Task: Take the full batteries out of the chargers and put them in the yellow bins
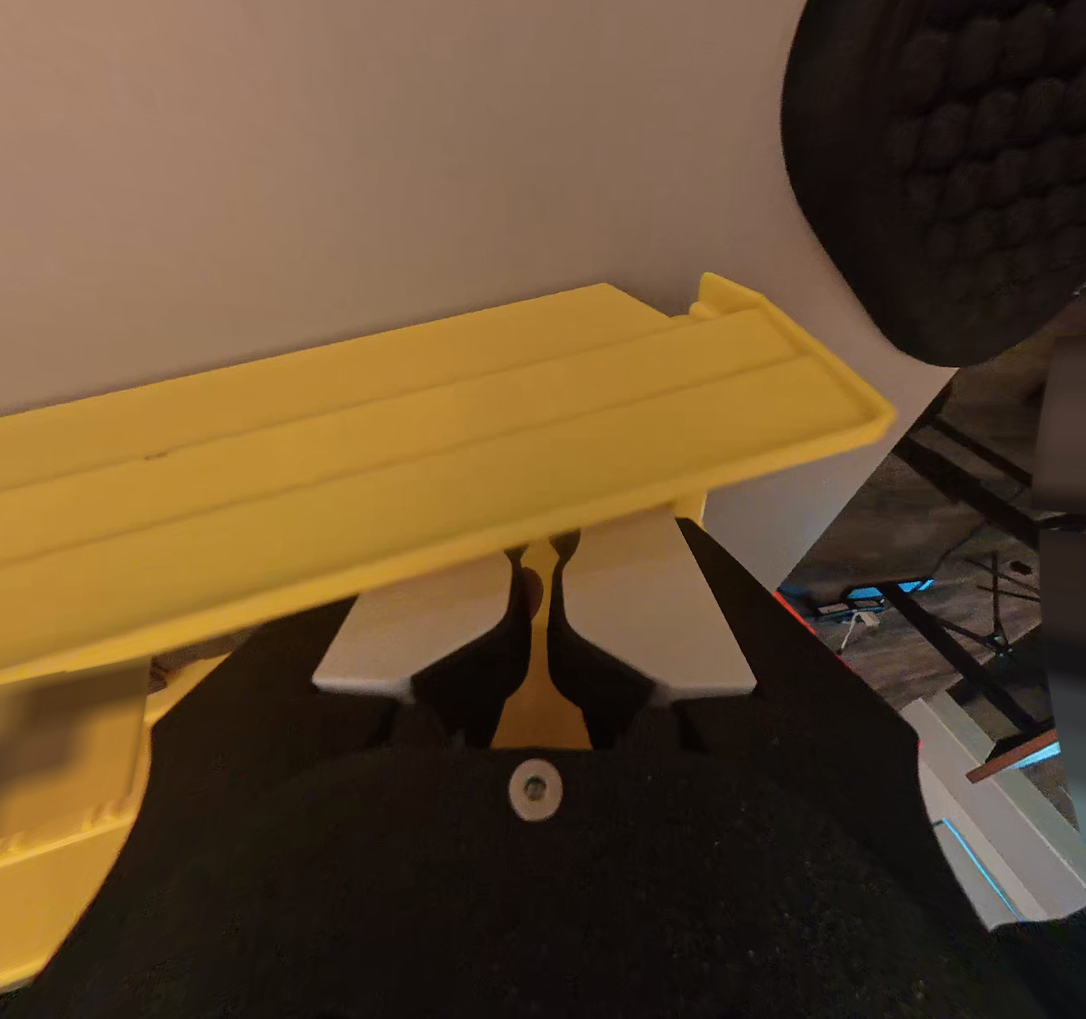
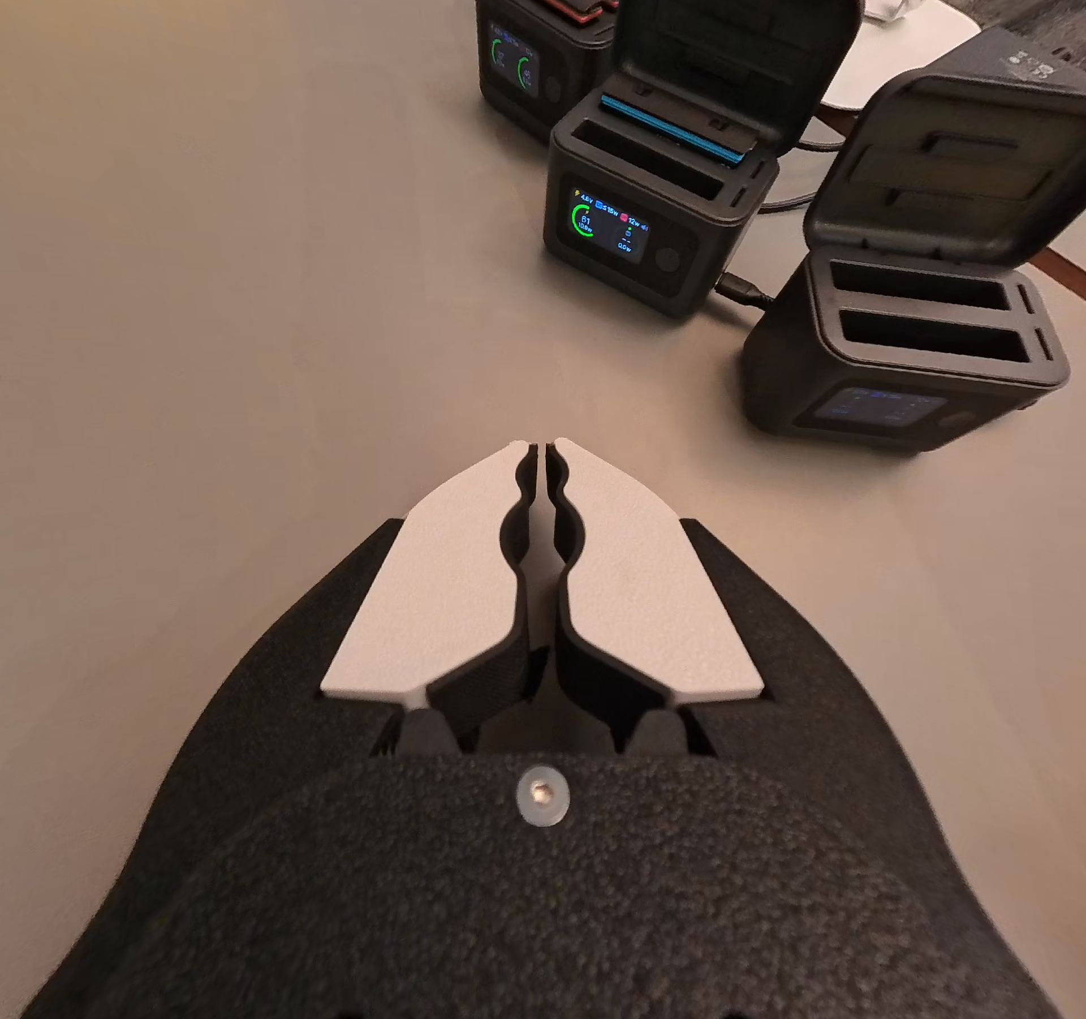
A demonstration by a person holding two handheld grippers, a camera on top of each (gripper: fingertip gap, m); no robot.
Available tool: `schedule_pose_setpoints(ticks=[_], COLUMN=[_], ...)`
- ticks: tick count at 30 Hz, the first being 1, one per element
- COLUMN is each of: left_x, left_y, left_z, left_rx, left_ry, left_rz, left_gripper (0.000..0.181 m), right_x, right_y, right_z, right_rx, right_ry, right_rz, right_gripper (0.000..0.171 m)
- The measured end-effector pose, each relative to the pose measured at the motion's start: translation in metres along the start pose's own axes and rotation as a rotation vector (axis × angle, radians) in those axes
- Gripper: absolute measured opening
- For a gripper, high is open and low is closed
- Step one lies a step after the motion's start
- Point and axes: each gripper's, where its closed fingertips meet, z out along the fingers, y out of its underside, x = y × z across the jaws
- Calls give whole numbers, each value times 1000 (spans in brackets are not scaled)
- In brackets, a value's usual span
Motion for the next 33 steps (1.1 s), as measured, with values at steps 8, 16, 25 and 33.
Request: schedule_pose_setpoints(ticks=[8,16,25,33], left_x=[18,7,12,-20], left_y=[4,5,6,9], left_z=[-1,-13,-24,-30], left_rx=[6,70,188,138], left_ry=[-17,-141,-260,-349], left_rz=[9,-14,-43,-71], left_gripper=[1,0,10,37], right_x=[-1,-2,-2,-2], right_y=[0,1,1,2], right_z=[0,0,1,1], right_rx=[-3,-6,-10,-12], right_ry=[-3,-1,-7,1], right_rz=[-6,-17,-12,-23], right_gripper=[2,2,2,2])
